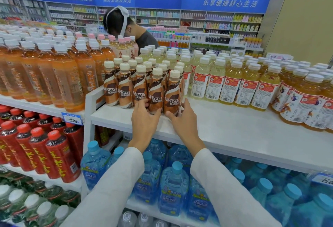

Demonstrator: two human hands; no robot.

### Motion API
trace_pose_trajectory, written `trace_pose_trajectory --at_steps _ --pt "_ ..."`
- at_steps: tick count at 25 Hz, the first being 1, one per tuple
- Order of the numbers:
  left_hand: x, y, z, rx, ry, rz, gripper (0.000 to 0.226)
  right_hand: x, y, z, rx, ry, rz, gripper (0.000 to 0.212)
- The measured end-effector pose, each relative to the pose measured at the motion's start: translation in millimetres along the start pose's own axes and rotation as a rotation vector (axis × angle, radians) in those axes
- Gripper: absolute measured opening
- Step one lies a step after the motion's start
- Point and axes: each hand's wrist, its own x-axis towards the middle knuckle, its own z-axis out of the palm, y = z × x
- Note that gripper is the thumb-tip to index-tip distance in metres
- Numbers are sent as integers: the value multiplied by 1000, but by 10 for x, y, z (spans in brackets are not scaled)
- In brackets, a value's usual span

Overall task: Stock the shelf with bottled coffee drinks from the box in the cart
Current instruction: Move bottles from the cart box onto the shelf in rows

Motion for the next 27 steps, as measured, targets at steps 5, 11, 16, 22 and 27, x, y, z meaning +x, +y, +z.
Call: trace_pose_trajectory --at_steps 5,11,16,22,27 --pt "-276 12 -241 -84 -64 -58 46 -302 47 -154 -92 -50 -31 61" --pt "-1042 -23 -790 -168 42 -126 27 -949 88 -317 -24 -173 -73 54" --pt "-1929 -272 -1358 -199 153 -297 30 -1571 238 -149 128 -351 -83 44" --pt "-3082 -679 -1951 -116 413 -590 27 -2378 676 474 154 -674 108 42" --pt "-3829 -1046 -2410 -48 551 -759 19 -2957 963 999 55 -857 242 31"
